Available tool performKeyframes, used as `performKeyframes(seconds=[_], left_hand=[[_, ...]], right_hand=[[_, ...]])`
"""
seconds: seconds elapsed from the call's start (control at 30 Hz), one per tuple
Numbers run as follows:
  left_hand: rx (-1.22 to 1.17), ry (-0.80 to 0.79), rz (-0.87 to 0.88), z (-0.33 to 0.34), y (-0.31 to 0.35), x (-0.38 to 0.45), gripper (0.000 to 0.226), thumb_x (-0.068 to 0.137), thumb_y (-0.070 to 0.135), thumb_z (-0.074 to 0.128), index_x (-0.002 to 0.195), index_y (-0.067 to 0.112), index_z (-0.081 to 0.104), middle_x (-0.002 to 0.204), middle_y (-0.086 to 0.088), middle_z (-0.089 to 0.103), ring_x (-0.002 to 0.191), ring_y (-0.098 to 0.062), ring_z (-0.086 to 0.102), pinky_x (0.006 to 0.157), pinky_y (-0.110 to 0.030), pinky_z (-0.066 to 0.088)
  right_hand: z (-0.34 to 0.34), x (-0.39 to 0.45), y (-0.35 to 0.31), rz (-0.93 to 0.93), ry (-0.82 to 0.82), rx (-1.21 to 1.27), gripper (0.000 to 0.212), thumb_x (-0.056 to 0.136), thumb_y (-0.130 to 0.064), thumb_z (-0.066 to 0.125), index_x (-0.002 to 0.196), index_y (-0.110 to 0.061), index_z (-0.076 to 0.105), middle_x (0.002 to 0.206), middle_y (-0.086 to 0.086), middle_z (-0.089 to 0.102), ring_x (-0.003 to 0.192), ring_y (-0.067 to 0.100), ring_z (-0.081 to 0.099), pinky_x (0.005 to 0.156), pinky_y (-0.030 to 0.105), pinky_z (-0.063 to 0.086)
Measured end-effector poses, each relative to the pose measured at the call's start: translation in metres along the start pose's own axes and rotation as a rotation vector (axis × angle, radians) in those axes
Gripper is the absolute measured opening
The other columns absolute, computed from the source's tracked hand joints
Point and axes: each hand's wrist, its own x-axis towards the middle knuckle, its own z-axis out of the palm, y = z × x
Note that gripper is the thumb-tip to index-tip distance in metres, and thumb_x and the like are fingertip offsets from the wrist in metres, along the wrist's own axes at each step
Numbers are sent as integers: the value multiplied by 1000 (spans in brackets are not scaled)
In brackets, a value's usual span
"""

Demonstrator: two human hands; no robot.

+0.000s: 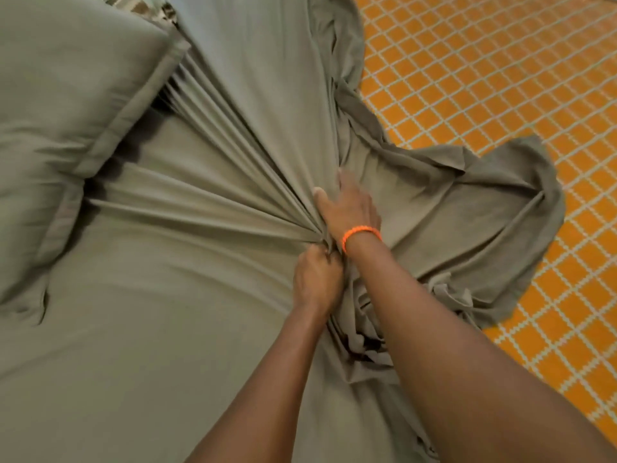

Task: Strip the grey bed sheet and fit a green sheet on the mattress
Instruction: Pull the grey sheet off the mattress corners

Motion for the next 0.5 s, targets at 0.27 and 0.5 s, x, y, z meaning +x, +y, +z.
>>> performKeyframes(seconds=[0.27, 0.5], left_hand=[[-23, -160, -129, -15, 18, -36, 38, 106, 30, 50, 126, 1, 64, 127, -23, 66, 121, -42, 60, 100, -51, 47], [162, -355, -130, -30, -23, -65, 43, 101, 41, 49, 129, 10, 61, 132, -15, 64, 125, -37, 58, 101, -44, 43]], right_hand=[[48, 19, -24, -59, -224, -167, 38, 101, -19, 43, 137, -13, 55, 129, 25, 62, 118, 44, 60, 87, 42, 46], [66, -35, -8, -123, -250, -369, 34, 102, -27, 49, 116, -6, 71, 115, 28, 68, 107, 46, 65, 85, 43, 53]])
